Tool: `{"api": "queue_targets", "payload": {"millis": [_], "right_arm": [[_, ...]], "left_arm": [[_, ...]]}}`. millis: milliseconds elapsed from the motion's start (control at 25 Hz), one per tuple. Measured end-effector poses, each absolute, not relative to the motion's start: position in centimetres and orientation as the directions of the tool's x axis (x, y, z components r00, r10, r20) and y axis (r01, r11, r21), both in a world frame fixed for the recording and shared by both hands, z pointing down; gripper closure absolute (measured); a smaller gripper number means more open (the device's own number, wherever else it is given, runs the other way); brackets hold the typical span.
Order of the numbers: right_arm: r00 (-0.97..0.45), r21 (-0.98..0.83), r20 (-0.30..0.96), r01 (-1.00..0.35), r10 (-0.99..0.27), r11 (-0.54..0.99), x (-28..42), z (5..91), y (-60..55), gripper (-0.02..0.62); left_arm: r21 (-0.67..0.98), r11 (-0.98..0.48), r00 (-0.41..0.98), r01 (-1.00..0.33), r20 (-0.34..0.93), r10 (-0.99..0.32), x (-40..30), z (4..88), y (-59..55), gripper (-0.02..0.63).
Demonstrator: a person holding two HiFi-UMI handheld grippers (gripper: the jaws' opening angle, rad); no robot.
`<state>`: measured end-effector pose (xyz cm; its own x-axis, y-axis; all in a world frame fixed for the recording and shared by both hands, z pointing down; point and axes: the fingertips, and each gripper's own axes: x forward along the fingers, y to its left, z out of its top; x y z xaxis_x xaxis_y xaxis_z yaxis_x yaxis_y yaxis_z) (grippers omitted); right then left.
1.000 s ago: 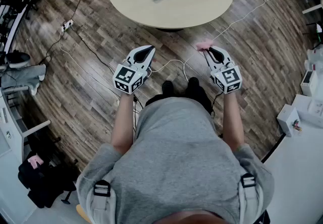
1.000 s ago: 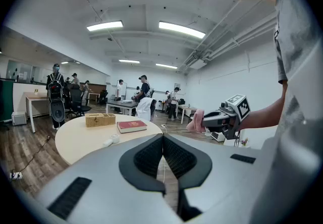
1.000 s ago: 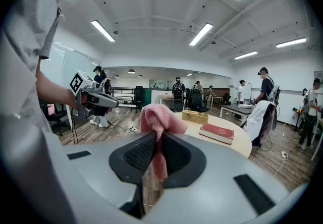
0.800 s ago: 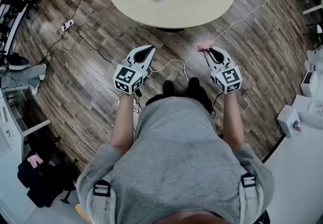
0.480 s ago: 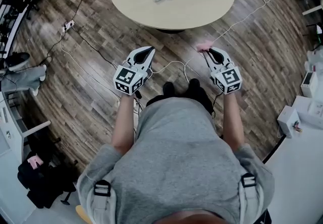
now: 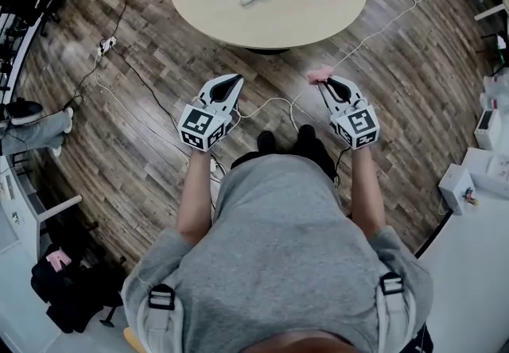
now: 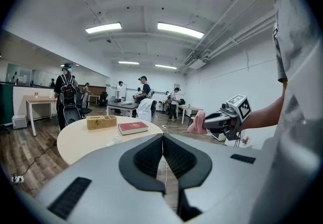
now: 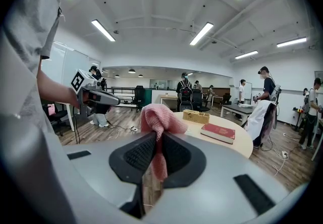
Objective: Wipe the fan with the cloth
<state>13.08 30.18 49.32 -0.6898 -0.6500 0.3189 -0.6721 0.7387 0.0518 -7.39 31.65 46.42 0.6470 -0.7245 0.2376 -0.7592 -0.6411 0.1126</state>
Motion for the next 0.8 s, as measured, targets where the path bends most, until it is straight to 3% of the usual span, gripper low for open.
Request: {"api": "queue_targets", "payload": {"millis": [320, 520, 800], "right_arm": [[-0.684, 0.051, 0.32, -0.679, -0.656, 0.733, 13.3, 49.3, 30.1, 0.555], [-0.682, 0.054, 0.318, -0.681, -0.659, 0.731, 13.2, 49.2, 30.3, 0.555], [-0.675, 0.061, 0.32, -0.686, -0.665, 0.725, 12.9, 49.0, 30.5, 0.555]], "left_arm": [[0.114, -0.655, 0.662, -0.747, 0.212, -0.719, -7.1, 45.9, 31.5, 0.573], [0.109, -0.653, 0.659, -0.75, 0.206, -0.723, -7.4, 45.7, 31.5, 0.443], [0.117, -0.644, 0.654, -0.756, 0.196, -0.731, -8.2, 45.6, 31.5, 0.344]]}}
